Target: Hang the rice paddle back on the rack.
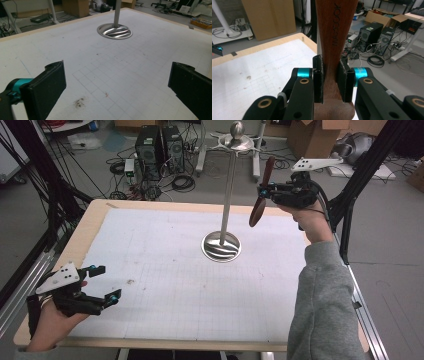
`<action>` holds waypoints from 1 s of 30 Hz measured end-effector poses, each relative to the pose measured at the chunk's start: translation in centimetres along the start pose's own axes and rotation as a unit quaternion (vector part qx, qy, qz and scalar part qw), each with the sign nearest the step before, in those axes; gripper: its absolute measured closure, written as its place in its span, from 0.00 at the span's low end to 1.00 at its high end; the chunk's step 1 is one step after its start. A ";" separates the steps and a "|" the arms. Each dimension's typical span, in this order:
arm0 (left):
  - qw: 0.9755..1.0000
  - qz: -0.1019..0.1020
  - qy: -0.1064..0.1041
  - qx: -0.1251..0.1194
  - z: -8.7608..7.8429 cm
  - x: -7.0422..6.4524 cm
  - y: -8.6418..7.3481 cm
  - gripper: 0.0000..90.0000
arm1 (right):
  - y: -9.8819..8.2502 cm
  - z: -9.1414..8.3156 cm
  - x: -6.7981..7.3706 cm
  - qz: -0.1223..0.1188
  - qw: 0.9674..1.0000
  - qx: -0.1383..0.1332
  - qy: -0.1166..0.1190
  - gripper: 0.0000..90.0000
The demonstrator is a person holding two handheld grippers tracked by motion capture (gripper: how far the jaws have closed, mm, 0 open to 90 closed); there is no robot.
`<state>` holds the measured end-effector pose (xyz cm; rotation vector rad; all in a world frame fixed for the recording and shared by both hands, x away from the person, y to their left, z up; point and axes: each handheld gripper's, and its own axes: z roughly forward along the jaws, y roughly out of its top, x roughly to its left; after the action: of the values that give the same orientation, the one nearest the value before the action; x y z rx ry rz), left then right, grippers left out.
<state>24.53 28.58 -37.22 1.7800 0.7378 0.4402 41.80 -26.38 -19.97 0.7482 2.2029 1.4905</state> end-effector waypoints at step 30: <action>1.000 -0.006 0.005 0.001 -0.3 0.1 -0.3 0.02 | 1.7 0.8 0.1 0.007 1.000 -0.023 -0.012 0.86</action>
<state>24.34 28.95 -37.39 1.7753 0.7566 0.4412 42.55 -25.22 -18.64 0.7656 2.1411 1.5263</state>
